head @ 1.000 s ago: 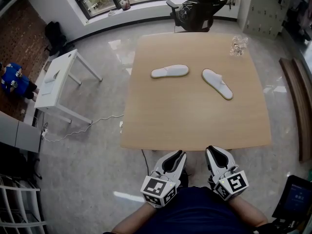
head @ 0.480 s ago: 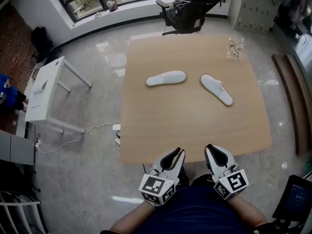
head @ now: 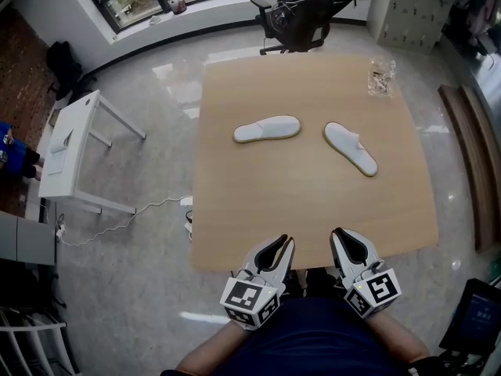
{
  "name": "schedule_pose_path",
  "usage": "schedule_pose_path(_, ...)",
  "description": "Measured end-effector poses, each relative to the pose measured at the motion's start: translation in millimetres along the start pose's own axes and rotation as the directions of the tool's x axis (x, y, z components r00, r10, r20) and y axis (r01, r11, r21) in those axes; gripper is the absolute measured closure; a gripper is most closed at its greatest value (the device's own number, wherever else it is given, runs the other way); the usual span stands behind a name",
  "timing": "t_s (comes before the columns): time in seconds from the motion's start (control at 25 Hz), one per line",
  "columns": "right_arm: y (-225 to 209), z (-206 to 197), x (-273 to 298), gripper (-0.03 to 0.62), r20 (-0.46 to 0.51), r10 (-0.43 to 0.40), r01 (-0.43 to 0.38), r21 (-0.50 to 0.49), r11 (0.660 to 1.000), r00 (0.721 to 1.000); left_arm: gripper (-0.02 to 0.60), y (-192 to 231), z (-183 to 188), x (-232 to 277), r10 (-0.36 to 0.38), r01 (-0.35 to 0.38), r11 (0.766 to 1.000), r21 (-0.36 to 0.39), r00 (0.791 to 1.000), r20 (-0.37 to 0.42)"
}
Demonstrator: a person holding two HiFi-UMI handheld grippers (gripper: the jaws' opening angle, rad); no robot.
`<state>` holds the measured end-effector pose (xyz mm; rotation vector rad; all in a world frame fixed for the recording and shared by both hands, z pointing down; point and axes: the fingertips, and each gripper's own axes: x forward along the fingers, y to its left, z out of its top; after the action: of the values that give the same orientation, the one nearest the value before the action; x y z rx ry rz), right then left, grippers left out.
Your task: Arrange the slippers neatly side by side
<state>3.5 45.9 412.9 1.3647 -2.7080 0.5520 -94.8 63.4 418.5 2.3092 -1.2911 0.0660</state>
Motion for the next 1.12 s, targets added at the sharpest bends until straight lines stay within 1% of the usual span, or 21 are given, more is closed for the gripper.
schedule_pose_path(0.04,-2.8,2.1,3.3,0.556,-0.001,0.003,-0.003,0.002,1.000,1.000,0.531,1.7,3.0,2.6,0.010,-0.010,1.000,-0.001,1.000,0.007)
schedule_pose_path(0.16,-19.4,10.5,16.8,0.557,0.019,0.046,-0.046,-0.012,0.999,0.999,0.531,3.8,13.7,21.6,0.038,-0.039,0.999,0.012,0.999,0.020)
schedule_pose_path(0.24,-27.1,13.5,23.4,0.556,0.014,0.068,-0.068,-0.007,0.998,0.998,0.529,4.0,18.1,30.9,0.052,-0.052,0.998,0.017,0.998,0.024)
schedule_pose_path(0.44,-42.9,15.7,33.5,0.556,0.005,0.114,-0.114,0.006,0.993,0.993,0.531,2.3,20.9,47.4,0.069,-0.069,0.997,0.026,0.997,0.020)
schedule_pose_path(0.52,-57.2,22.0,39.4,0.552,0.006,0.130,-0.131,0.006,0.991,0.991,0.534,-0.7,24.4,62.4,0.071,-0.071,0.997,0.038,0.997,0.014)
schedule_pose_path(0.64,-83.7,32.7,50.4,0.540,0.001,0.160,-0.159,-0.009,0.987,0.987,0.560,-2.4,30.5,89.3,0.082,-0.082,0.995,0.062,0.997,0.000)
schedule_pose_path(0.72,-101.1,36.1,57.0,0.558,-0.006,0.173,-0.173,-0.029,0.985,0.985,0.569,0.8,32.2,104.4,0.093,-0.092,0.993,0.070,0.996,-0.011)
schedule_pose_path(0.88,-129.3,38.8,64.4,0.577,-0.014,0.164,-0.164,-0.073,0.984,0.986,0.577,15.0,37.2,114.4,0.137,-0.136,0.987,0.089,0.990,-0.013)
schedule_pose_path(0.96,-143.1,38.2,69.1,0.583,-0.029,0.153,-0.155,-0.081,0.985,0.988,0.578,24.6,41.0,116.2,0.157,-0.154,0.981,0.114,0.987,-0.015)
schedule_pose_path(1.12,-178.3,33.6,83.7,0.583,-0.054,0.131,-0.136,-0.098,0.986,0.990,0.578,49.2,41.3,132.5,0.174,-0.163,0.970,0.177,0.984,-0.043)
